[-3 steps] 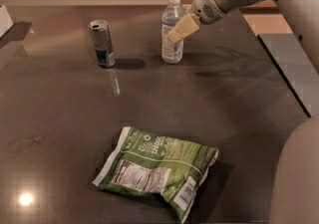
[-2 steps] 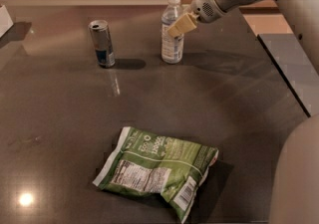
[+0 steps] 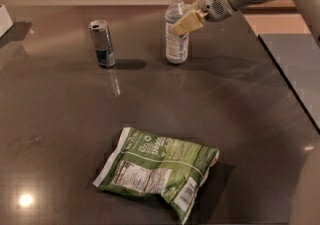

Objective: Move blue plastic bottle near green jalapeno chip bag

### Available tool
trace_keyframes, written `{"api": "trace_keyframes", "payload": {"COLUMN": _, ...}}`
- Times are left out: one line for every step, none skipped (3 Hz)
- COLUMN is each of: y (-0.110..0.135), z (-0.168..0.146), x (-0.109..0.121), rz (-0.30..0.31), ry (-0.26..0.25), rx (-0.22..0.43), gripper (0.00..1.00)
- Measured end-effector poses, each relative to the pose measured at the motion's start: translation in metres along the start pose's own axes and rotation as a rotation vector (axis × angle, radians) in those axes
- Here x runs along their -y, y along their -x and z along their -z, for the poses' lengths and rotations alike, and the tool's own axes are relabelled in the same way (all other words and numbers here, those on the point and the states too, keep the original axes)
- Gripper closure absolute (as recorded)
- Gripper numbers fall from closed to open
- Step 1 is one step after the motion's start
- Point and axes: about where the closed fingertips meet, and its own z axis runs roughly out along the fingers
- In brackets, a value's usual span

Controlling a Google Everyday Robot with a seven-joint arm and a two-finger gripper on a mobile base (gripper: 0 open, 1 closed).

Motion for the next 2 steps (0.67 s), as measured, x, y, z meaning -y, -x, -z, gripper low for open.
{"api": "trace_keyframes", "payload": {"y": 0.002, "z": 0.028, "x": -0.028, "rz": 0.005, "ry": 0.041, "rx": 0.042, "gripper": 1.00}}
{"api": "trace_keyframes", "payload": {"y": 0.001, "z": 0.061, "x": -0.059, "rz": 0.003, "ry": 0.076, "rx": 0.082, "gripper": 1.00}}
